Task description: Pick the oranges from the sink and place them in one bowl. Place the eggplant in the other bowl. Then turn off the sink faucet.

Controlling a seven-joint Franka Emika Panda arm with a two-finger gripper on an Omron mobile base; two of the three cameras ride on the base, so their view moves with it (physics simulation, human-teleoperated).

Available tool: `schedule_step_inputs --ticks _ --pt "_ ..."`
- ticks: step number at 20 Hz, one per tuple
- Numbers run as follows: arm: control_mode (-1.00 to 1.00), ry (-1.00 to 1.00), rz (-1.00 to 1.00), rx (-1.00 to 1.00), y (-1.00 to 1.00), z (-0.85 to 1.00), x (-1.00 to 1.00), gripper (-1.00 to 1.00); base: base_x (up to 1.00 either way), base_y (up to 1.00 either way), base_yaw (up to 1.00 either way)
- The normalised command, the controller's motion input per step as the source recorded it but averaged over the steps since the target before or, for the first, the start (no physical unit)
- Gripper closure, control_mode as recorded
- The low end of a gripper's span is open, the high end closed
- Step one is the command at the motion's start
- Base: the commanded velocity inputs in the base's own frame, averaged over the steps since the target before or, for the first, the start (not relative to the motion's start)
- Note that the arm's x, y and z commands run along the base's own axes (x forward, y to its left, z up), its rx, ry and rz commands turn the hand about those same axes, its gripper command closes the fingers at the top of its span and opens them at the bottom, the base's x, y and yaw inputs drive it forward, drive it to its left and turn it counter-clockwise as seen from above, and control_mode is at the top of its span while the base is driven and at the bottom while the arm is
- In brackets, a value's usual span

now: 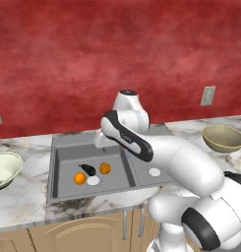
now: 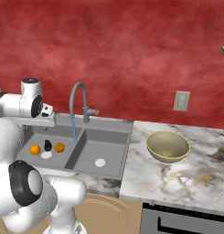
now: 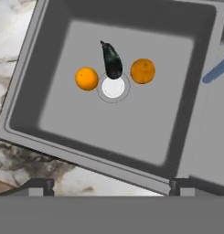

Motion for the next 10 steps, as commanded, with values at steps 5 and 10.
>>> schedule_step_inputs --ticks 5,10 --pt "-1.0 0.12 0.0 0.0 0.43 -0.3 0.16 -1.0 0.0 0.0 0.0" --pt "-1.0 0.14 0.0 0.0 0.4 -0.27 0.12 -1.0 0.0 0.0 0.0"
